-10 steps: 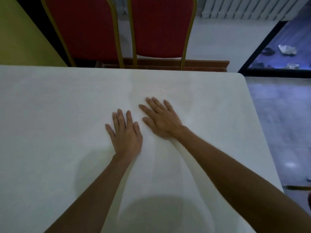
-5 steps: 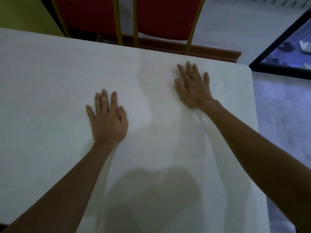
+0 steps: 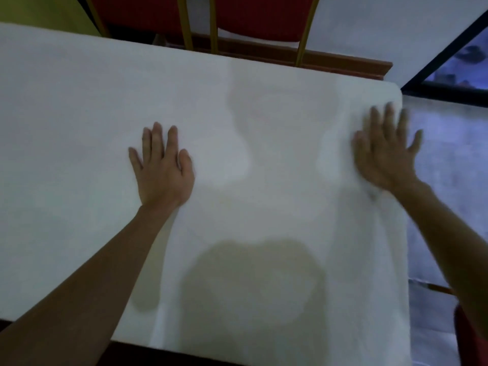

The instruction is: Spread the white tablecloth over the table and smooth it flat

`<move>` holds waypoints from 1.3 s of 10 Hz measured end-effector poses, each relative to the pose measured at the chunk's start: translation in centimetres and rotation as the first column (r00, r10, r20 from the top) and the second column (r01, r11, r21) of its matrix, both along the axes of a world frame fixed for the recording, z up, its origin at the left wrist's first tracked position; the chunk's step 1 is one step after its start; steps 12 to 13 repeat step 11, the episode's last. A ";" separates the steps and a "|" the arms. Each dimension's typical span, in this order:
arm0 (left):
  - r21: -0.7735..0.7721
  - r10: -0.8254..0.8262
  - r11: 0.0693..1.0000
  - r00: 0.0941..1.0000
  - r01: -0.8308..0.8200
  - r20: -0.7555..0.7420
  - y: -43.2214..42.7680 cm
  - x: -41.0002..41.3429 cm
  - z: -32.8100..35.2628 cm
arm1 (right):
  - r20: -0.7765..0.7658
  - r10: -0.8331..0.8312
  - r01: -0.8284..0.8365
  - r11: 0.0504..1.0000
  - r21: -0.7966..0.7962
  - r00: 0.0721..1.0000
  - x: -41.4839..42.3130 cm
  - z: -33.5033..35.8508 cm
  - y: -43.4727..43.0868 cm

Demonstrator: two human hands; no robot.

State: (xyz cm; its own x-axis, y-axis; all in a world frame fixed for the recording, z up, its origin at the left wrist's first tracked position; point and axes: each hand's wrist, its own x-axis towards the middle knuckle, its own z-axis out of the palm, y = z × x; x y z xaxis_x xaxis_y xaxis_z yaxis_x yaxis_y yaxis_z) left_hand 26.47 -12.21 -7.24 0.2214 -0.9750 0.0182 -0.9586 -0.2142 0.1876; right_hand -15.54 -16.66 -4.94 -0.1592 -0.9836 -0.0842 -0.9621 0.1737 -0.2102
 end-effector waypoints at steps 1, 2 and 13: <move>-0.015 -0.013 1.000 1.000 0.013 -0.008 0.3 0.2 0.0 | -0.015 0.356 -0.356 0.934 -0.017 0.934 9.9 -1.1 6.7; -0.015 -0.036 0.999 0.999 0.036 -0.024 0.2 0.6 0.0 | -0.030 0.298 -0.297 0.954 0.027 0.954 11.0 -1.7 10.0; 0.625 -0.415 0.651 0.891 0.431 -0.182 31.0 -2.3 9.1 | 0.217 0.092 -0.129 0.978 0.162 0.972 19.6 3.9 40.2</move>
